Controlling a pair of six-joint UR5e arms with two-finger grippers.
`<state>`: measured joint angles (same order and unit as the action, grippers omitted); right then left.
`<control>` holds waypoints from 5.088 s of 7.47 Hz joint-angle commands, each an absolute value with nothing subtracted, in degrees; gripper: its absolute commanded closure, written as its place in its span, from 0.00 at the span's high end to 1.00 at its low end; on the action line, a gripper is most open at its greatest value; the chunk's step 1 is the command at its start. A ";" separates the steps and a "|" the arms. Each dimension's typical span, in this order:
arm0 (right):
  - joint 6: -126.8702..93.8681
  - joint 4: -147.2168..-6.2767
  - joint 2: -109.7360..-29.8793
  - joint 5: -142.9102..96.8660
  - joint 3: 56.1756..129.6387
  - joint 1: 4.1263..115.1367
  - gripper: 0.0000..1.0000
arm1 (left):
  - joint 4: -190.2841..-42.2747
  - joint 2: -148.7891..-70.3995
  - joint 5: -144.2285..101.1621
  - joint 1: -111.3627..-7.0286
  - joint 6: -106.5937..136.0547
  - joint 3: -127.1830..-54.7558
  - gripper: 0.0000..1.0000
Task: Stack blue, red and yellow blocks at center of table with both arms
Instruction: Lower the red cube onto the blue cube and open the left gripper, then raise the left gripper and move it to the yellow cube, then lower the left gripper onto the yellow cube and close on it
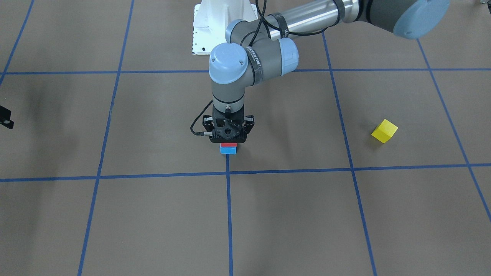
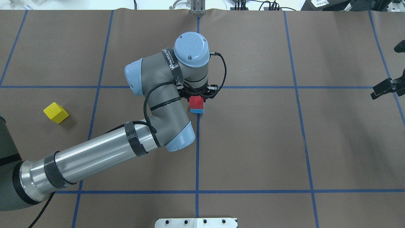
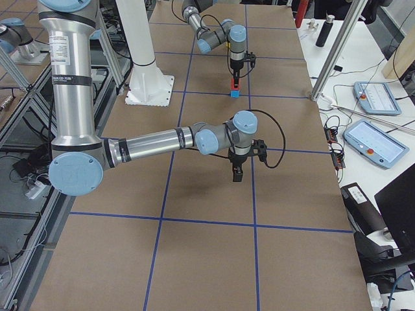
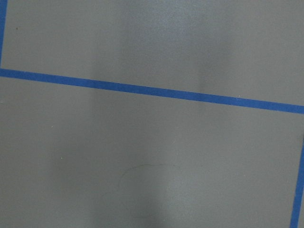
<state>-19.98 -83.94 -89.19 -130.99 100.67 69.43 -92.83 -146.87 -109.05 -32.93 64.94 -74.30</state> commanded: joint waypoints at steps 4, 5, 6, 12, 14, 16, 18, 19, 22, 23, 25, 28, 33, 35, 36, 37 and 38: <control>-20.04 -83.94 -89.12 -130.96 100.37 69.43 1.00 | -92.99 -146.87 -108.98 -32.61 64.60 -74.18 0.00; -19.95 -83.94 -89.12 -130.96 100.37 69.43 1.00 | -92.99 -146.87 -108.90 -32.52 64.25 -74.18 0.00; -20.04 -83.94 -89.12 -130.96 100.37 69.43 1.00 | -92.99 -146.87 -108.90 -32.52 64.16 -74.18 0.00; -19.95 -83.94 -89.12 -130.87 100.37 69.43 1.00 | -93.43 -146.87 -108.63 -32.52 63.90 -74.18 0.00; -19.95 -83.94 -89.03 -130.87 100.37 69.43 1.00 | -93.51 -146.87 -108.63 -32.52 63.64 -74.01 0.46; -19.95 -83.94 -89.03 -130.87 100.37 69.43 1.00 | -93.60 -146.69 -108.55 -32.52 62.93 -74.00 0.99; -19.95 -83.94 -89.03 -130.87 100.37 69.43 1.00 | -93.52 -146.78 -108.63 -32.52 62.84 -74.26 0.99; -19.95 -83.94 -89.03 -130.87 100.37 69.43 1.00 | -93.43 -146.86 -108.63 -32.61 62.93 -74.35 0.99; -19.95 -83.94 -89.12 -130.87 100.46 69.43 1.00 | -92.64 -146.61 -108.81 -33.13 62.84 -77.58 0.99; -19.95 -83.94 -89.12 -130.87 100.46 69.43 1.00 | -88.46 -144.51 -109.07 -33.74 62.67 -82.83 1.00; -19.95 -83.85 -89.12 -130.87 100.46 69.43 1.00 | -82.54 -131.92 -109.25 -35.06 57.50 -100.36 1.00; -20.74 -83.85 -88.95 -130.87 100.72 69.43 1.00 | -85.50 -113.43 -109.77 -39.18 51.16 -110.47 1.00; -20.74 -83.85 -88.33 -130.96 101.34 69.35 1.00 | -109.86 -95.10 -122.43 -52.29 16.11 -100.99 1.00; -20.83 -82.63 -88.68 -130.96 101.16 69.35 1.00 | -109.95 -95.19 -124.36 -52.03 14.07 -99.14 1.00; -20.83 -82.53 -88.77 -130.96 101.08 69.35 1.00 | -109.95 -95.53 -124.37 -52.29 13.11 -98.27 1.00; -20.83 -82.62 -88.86 -130.96 101.07 69.35 1.00 | -110.04 -95.89 -124.37 -52.29 12.83 -97.57 1.00; -20.83 -82.53 -88.86 -130.96 100.99 69.35 1.00 | -110.13 -95.80 -124.28 -52.47 11.09 -96.95 1.00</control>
<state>-20.83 -82.63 -88.80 -130.96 101.07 69.35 -110.02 -95.71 -124.28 -52.30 12.77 -97.84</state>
